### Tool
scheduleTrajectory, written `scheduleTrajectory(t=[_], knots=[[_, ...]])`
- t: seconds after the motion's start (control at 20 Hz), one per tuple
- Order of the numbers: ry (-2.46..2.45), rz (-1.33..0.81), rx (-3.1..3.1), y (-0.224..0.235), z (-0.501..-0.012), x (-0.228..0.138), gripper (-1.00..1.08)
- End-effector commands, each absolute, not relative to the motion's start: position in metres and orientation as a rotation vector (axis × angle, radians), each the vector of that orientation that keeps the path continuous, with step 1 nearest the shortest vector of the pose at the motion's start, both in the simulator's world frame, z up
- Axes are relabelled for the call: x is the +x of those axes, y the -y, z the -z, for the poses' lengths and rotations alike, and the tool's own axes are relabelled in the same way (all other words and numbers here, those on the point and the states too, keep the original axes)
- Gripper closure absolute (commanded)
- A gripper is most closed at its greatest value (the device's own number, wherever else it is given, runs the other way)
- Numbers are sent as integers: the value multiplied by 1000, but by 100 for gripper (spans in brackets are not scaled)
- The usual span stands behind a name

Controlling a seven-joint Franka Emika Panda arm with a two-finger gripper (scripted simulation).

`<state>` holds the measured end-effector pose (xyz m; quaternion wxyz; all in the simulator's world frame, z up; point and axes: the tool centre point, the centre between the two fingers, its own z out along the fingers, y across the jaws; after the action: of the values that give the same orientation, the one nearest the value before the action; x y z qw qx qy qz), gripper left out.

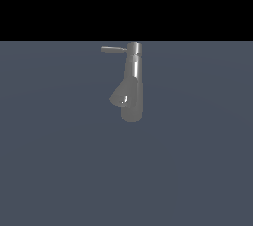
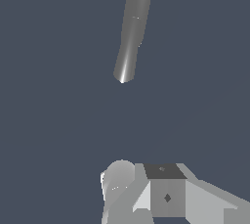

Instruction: Turn on the faucet by rotating a designated handle.

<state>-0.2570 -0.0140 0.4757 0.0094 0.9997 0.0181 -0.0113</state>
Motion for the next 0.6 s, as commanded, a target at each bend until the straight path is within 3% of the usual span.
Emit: scheduleTrajectory(t=[0.0,0.55], knots=[[-57,35,3122,14,-476,-257,108],[-77,63,3173,3,-476,-256,108]])
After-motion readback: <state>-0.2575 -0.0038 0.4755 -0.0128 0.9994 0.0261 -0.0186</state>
